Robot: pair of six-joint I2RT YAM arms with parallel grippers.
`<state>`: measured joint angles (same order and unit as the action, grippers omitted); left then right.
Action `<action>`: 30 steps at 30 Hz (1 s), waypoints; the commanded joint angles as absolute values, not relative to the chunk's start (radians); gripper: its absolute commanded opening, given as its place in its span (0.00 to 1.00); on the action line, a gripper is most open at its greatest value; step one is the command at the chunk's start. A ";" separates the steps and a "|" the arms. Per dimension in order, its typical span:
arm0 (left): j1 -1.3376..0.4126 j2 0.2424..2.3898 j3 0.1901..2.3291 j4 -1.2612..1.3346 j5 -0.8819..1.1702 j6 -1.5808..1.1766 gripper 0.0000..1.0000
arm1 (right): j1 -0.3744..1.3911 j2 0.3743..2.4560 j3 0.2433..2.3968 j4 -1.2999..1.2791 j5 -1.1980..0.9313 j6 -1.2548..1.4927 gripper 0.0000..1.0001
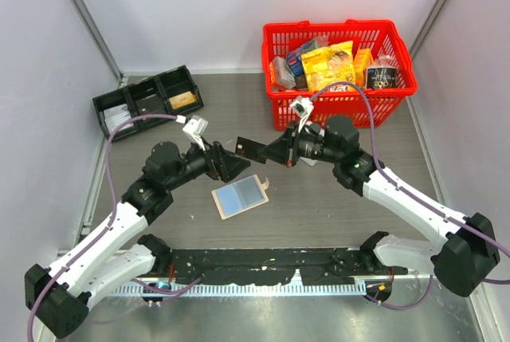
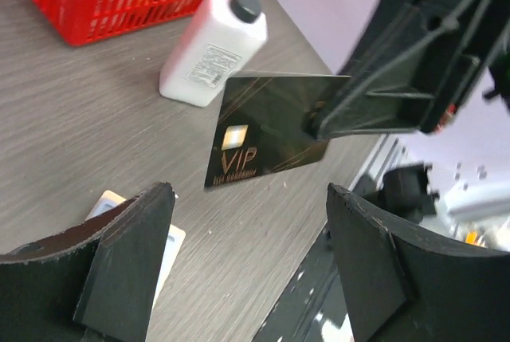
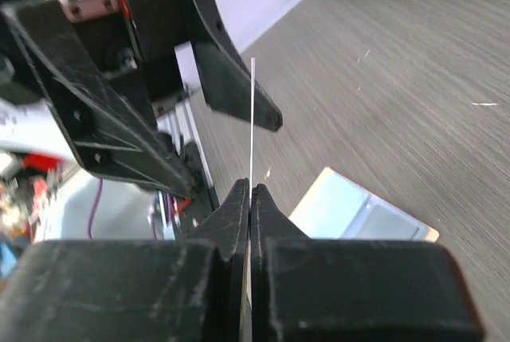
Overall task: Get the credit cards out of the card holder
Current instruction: Place the credit card in the storage box.
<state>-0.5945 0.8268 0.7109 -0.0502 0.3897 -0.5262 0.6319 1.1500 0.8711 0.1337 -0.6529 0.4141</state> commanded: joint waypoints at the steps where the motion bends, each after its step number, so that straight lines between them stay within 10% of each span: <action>1: -0.594 0.799 0.589 0.371 0.181 -0.856 0.81 | 0.634 1.086 0.792 0.492 -0.410 0.730 0.01; 25: -0.607 1.092 0.515 0.911 0.198 -1.184 0.61 | 0.646 1.160 0.609 0.808 -0.276 1.063 0.01; 30: -0.615 1.112 0.514 0.953 0.198 -1.198 0.45 | 0.646 1.169 0.603 0.813 -0.278 1.071 0.01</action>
<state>-0.6071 1.1065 0.4805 0.8402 0.1944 -1.1816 0.6403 1.1633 0.6048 0.7380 -0.2966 1.0512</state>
